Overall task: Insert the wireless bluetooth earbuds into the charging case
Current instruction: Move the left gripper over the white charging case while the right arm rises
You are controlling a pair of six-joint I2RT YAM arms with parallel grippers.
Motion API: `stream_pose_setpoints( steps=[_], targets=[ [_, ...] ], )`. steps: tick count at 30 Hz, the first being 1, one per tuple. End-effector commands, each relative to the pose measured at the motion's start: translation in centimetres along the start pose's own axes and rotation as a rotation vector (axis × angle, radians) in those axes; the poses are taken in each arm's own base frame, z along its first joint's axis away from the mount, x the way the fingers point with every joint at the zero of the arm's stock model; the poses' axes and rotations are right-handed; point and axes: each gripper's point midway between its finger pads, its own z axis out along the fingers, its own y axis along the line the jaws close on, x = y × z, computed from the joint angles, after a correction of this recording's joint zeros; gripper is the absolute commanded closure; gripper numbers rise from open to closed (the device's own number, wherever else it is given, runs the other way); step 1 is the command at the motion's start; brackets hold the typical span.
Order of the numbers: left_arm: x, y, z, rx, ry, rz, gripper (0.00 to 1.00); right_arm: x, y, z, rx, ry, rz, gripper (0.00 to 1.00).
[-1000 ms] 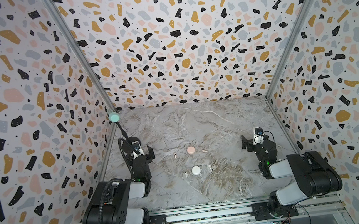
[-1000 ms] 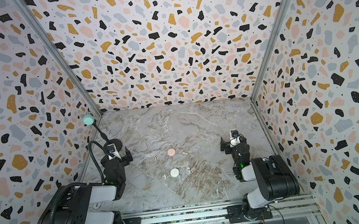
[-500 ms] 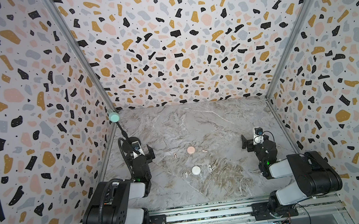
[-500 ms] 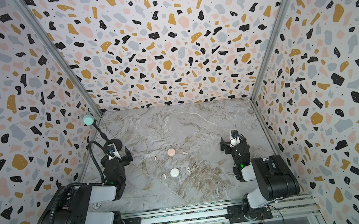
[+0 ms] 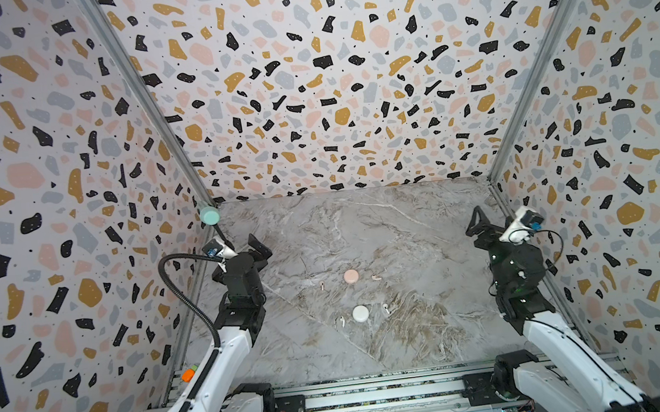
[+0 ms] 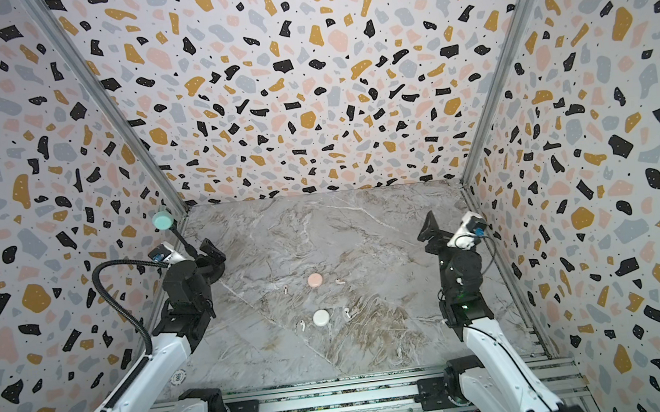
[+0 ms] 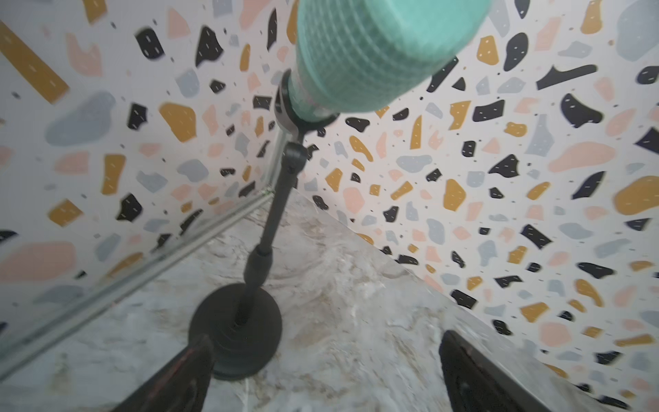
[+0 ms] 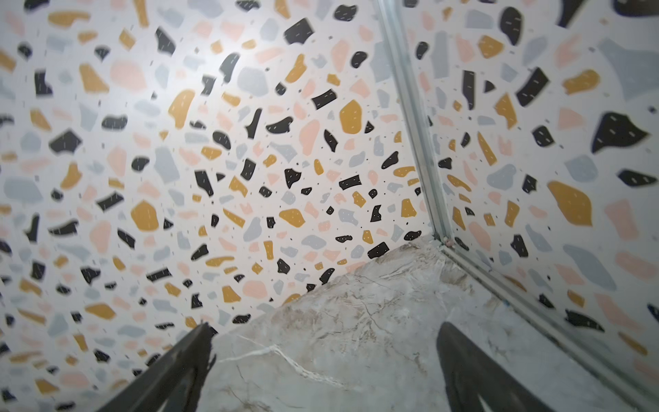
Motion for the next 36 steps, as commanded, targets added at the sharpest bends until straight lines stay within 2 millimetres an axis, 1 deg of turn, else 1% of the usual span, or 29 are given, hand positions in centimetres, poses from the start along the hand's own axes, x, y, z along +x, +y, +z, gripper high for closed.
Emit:
stream_pose_setpoints(
  steps=[1, 3, 5, 6, 8, 11, 14, 16, 19, 22, 28, 31, 36],
  targets=[
    [3.1, -2.5, -1.6, 0.179, 0.18, -0.171, 0.0, 3.8, -0.4, -0.5, 0.001, 0.223, 0.132, 0.01],
    [4.2, -4.4, -2.3, 0.28, 0.27, -0.126, 0.0, 5.0, 0.5, -0.7, -0.009, 0.314, 0.108, 0.01],
    [6.0, -4.8, -2.6, 0.288, 0.392, -0.099, 0.0, 6.9, 1.1, -1.2, -0.015, 0.397, 0.085, 0.01],
    [7.1, -5.5, -3.2, 0.329, 0.461, -0.064, 0.0, 7.7, 1.5, -1.5, -0.034, 0.433, 0.067, 0.01],
    [8.6, -5.9, -4.2, 0.34, 0.533, 0.0, 0.0, 9.3, 1.9, -2.2, -0.043, 0.483, 0.036, 0.01],
    [10.4, -6.0, -6.4, 0.337, 0.565, 0.114, 0.0, 11.0, 1.3, -2.9, -0.009, 0.529, 0.007, 0.01],
    [12.3, -5.7, -8.6, 0.291, 0.603, 0.247, 0.0, 12.5, -0.1, -3.1, 0.055, 0.577, -0.023, 0.01],
    [14.4, -5.6, -10.0, 0.281, 0.65, 0.298, 0.0, 13.5, -0.7, -3.3, 0.07, 0.619, -0.049, 0.01],
    [17.1, -5.4, -11.4, 0.26, 0.707, 0.384, 0.0, 15.2, -0.9, -3.6, 0.071, 0.708, -0.087, 0.01],
    [18.8, -5.5, -12.3, 0.24, 0.738, 0.454, 0.0, 16.3, -1.5, -3.8, 0.101, 0.754, -0.097, 0.01],
    [21.5, -7.1, -13.8, 0.223, 0.788, 0.543, 0.0, 18.2, -2.6, -4.5, 0.138, 0.806, -0.099, 0.01],
    [23.0, -8.2, -14.6, 0.224, 0.819, 0.582, 0.0, 18.3, -2.9, -4.8, 0.151, 0.8, -0.099, 0.01],
    [25.4, -8.6, -15.5, 0.193, 0.852, 0.653, 0.0, 17.9, -3.2, -4.8, 0.165, 0.767, -0.095, 0.01]
  ],
)
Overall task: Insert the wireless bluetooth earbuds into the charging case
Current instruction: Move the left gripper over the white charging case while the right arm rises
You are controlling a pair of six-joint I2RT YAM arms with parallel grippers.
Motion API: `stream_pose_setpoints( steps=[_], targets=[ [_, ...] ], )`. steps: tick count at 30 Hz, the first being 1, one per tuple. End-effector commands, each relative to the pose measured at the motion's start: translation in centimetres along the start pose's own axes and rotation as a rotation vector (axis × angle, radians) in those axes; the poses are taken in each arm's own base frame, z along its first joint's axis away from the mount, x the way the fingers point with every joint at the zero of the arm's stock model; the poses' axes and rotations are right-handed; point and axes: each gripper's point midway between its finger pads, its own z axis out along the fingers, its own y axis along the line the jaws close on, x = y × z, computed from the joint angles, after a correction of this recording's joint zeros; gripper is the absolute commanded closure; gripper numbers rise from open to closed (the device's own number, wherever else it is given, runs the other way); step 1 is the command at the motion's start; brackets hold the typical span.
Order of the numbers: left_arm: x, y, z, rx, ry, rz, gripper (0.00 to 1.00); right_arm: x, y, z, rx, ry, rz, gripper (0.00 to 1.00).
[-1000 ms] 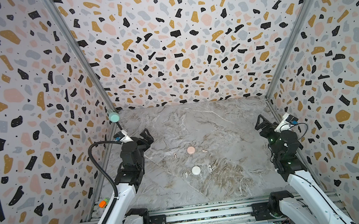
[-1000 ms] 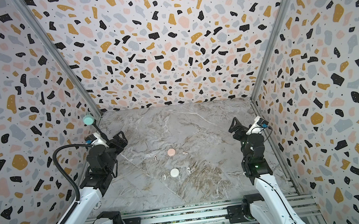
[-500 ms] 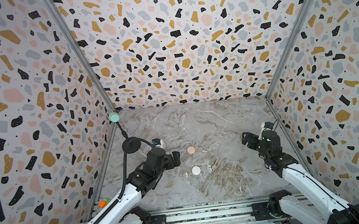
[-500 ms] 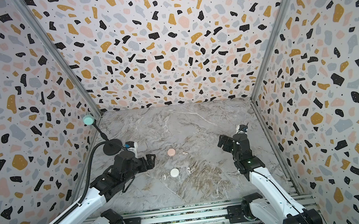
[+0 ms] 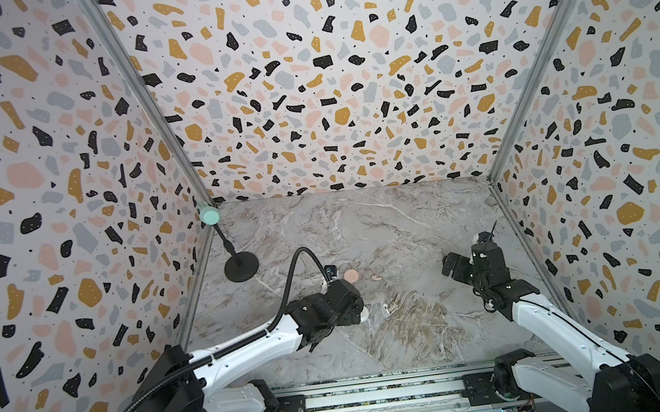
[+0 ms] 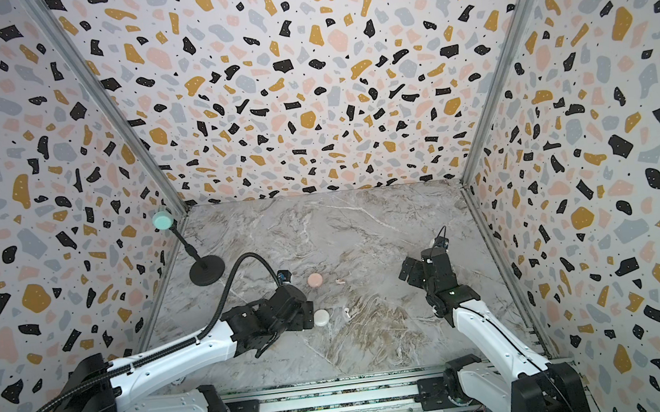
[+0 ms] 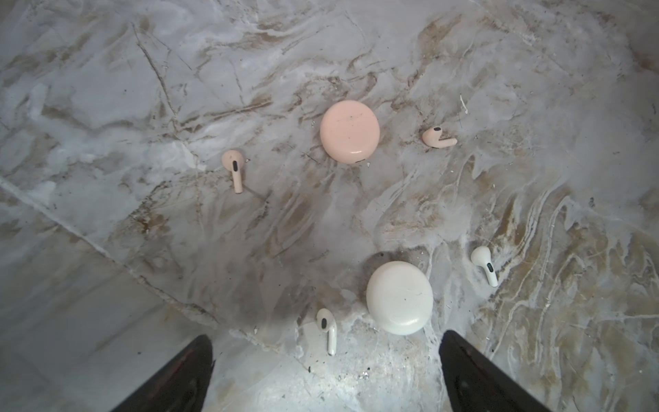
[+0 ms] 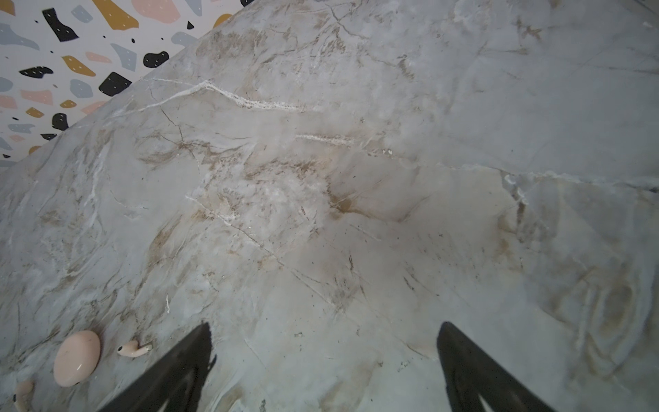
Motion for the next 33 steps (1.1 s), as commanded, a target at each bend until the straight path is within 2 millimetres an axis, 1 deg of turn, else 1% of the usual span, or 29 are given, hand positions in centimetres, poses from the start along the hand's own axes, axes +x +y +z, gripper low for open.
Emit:
stream_pose_setpoints(
  steps=[1, 3, 6, 11, 16, 19, 25, 33],
  targets=[
    [0.6, -0.5, 0.5, -0.043, 0.02, 0.005, 0.0, -0.1, -0.4, -0.4, 0.015, -0.031, 0.01, 0.01],
    [1.1, -1.6, 1.0, -0.035, 0.036, 0.023, 0.0, 0.1, -0.7, -0.5, 0.016, -0.039, 0.018, 0.01],
    [1.8, -2.6, 1.6, -0.054, 0.073, 0.064, 0.0, 0.5, -1.0, -0.4, 0.019, -0.046, 0.023, 0.01],
    [2.8, -3.3, 2.7, -0.106, 0.125, 0.124, 0.0, 0.8, -1.2, -0.3, 0.021, -0.047, 0.026, 0.01],
    [3.7, -4.0, 3.7, -0.098, 0.162, 0.124, 0.02, 0.8, -1.2, -0.4, 0.021, -0.05, 0.027, 0.01],
    [3.9, -3.9, 4.2, -0.118, 0.171, 0.133, 0.03, 0.7, -1.2, -0.6, 0.017, -0.059, 0.029, 0.01],
    [3.7, -4.9, 4.7, -0.103, 0.187, 0.164, 0.06, 0.8, -1.2, -0.6, 0.015, -0.06, 0.033, 0.01],
    [3.6, -5.5, 5.2, -0.103, 0.197, 0.188, 0.09, 0.8, -1.3, -0.7, 0.017, -0.062, 0.036, 0.01]
  ],
)
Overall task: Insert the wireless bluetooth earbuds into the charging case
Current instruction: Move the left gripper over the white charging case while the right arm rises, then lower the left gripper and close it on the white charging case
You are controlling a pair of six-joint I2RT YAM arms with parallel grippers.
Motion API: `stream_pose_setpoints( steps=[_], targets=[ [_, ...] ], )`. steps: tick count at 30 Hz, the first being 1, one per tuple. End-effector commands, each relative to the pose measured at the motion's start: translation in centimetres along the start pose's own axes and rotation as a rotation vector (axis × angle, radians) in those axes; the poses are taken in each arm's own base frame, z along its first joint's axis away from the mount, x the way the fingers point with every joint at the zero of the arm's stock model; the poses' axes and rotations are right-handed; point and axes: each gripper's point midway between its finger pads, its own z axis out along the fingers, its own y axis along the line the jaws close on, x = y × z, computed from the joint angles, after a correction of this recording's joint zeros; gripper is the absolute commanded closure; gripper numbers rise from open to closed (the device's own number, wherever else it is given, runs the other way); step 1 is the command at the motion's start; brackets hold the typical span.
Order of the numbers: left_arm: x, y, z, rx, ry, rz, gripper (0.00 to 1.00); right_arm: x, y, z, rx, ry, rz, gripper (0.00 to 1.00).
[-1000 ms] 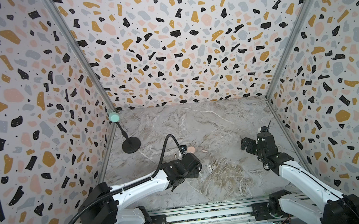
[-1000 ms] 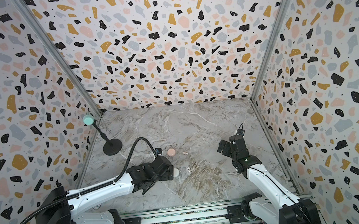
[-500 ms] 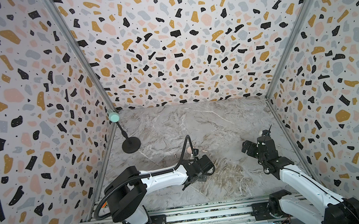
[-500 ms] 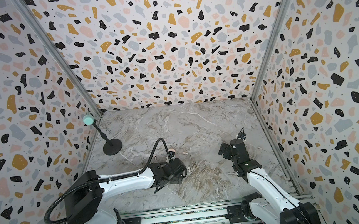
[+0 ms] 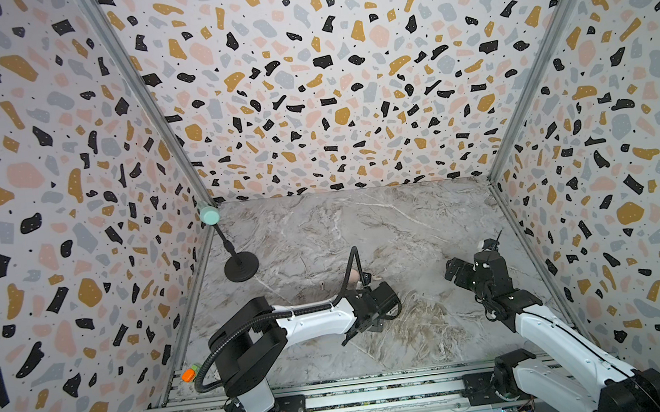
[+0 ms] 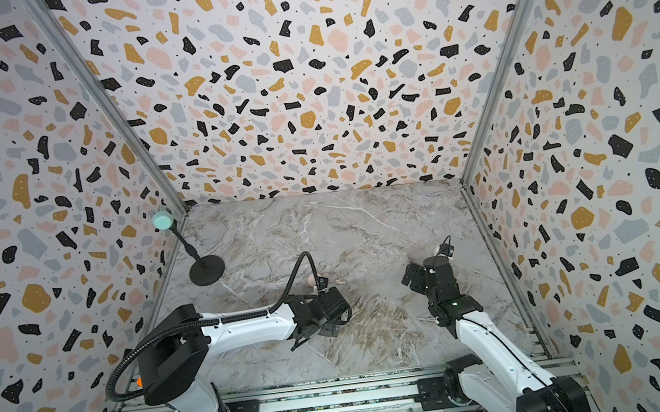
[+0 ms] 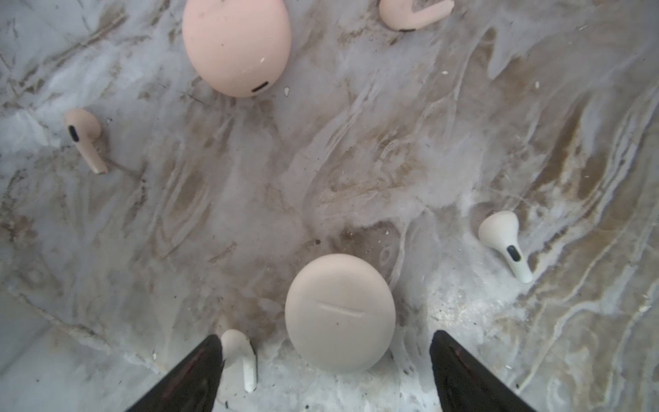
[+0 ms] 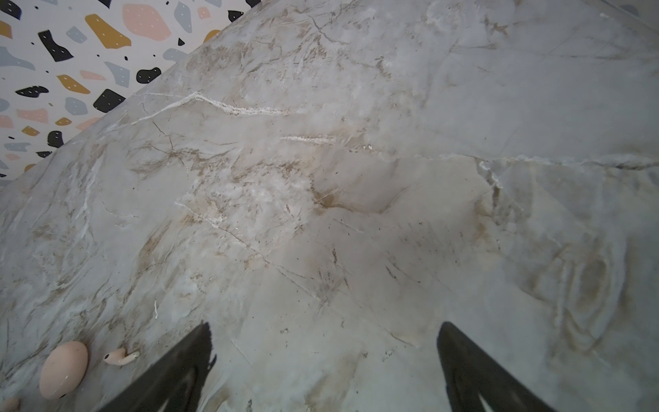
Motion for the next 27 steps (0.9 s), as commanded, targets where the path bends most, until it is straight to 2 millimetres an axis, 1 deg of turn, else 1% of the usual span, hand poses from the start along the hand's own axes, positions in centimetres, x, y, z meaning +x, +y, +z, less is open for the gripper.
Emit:
stream_pose_setpoints(
  steps=[1, 6, 10, 14, 20, 27],
  targets=[
    [0.0, -0.5, 0.0, 0.002, 0.015, 0.029, 0.1, -0.1, 0.0, -0.2, 0.0, -0.017, 0.007, 0.01],
    [-0.1, -0.7, 0.4, -0.002, 0.019, 0.042, 0.12, 0.0, 0.0, -0.1, -0.002, -0.013, 0.007, 0.01],
    [-0.2, -1.2, 0.6, 0.0, 0.023, 0.053, 0.17, -0.1, 0.0, -0.2, -0.003, -0.014, 0.007, 0.01],
    [-0.3, -1.1, 0.9, -0.01, 0.029, 0.061, 0.19, 0.0, 0.0, -0.1, -0.006, -0.012, 0.008, 0.01],
    [0.2, -0.8, 1.4, -0.014, 0.045, 0.063, 0.24, 0.1, 0.1, -0.1, -0.01, -0.008, 0.008, 0.01],
    [0.3, -0.5, 1.8, -0.01, 0.054, 0.058, 0.27, 0.2, 0.2, 0.1, -0.015, -0.002, 0.009, 0.01]
  ],
)
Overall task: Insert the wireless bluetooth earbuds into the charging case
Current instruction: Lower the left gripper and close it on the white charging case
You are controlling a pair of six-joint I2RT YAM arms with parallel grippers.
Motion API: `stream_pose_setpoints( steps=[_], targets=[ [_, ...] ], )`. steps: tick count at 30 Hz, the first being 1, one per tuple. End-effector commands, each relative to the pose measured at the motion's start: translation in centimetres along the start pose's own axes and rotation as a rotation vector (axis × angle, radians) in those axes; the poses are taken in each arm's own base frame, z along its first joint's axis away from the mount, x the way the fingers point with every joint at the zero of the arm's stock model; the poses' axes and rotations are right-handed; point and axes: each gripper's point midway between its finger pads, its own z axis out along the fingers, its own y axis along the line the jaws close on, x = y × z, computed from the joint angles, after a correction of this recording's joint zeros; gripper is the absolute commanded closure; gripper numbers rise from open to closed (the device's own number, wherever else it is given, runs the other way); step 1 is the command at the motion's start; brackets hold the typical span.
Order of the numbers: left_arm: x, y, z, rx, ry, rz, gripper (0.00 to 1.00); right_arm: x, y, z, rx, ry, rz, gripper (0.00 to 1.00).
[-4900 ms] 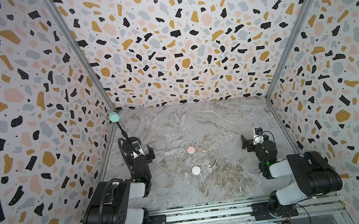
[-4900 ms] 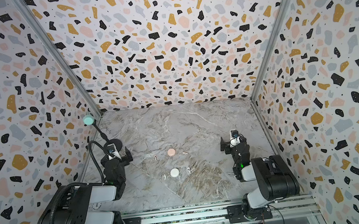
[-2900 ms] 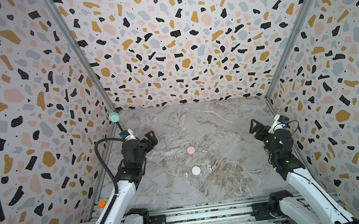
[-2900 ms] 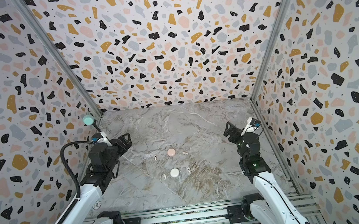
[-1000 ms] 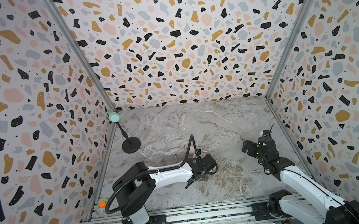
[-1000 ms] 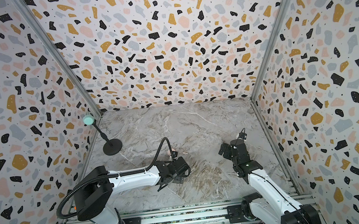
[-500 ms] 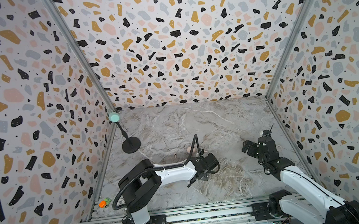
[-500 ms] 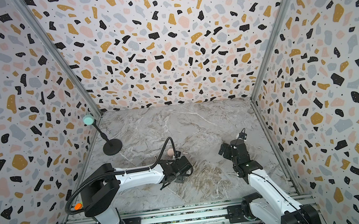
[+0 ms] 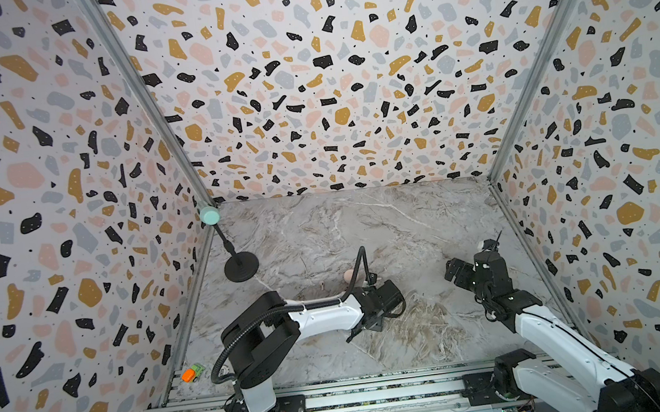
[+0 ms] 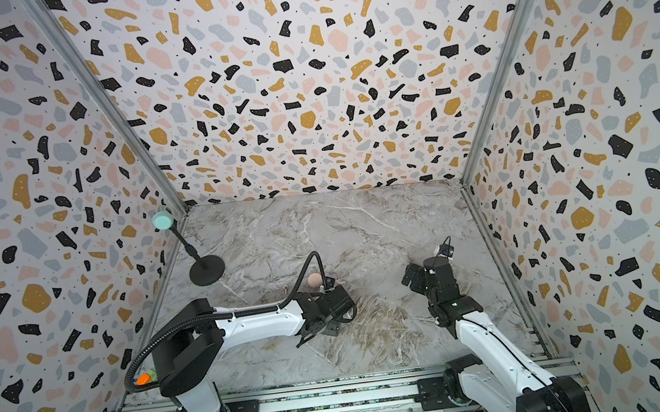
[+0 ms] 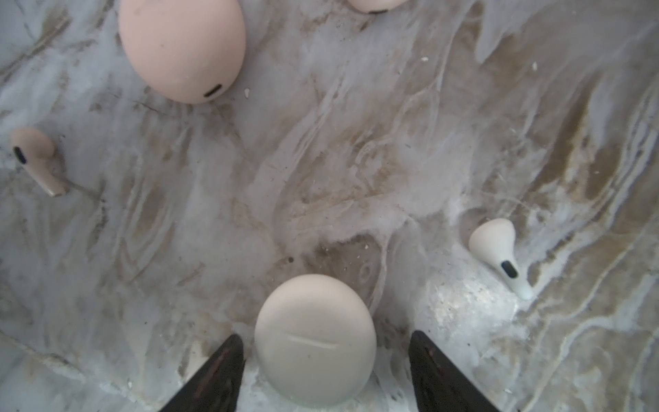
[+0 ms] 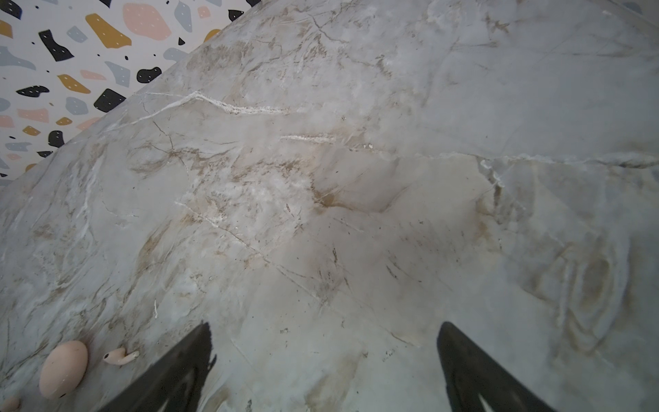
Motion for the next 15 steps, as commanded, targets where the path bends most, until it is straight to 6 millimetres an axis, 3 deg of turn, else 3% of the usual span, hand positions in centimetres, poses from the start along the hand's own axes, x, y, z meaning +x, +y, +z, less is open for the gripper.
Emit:
stream_pose_setpoints(
  steps=[1, 15],
  targets=[
    [0.4, 0.4, 0.5, -0.007, 0.019, 0.011, 0.28, 0.1, 0.2, 0.0, -0.009, -0.003, 0.008, 0.01],
    [1.0, 1.0, 1.6, -0.008, 0.044, 0.003, 0.37, 0.2, 0.3, 0.1, -0.012, 0.005, 0.007, 0.01]
  ],
)
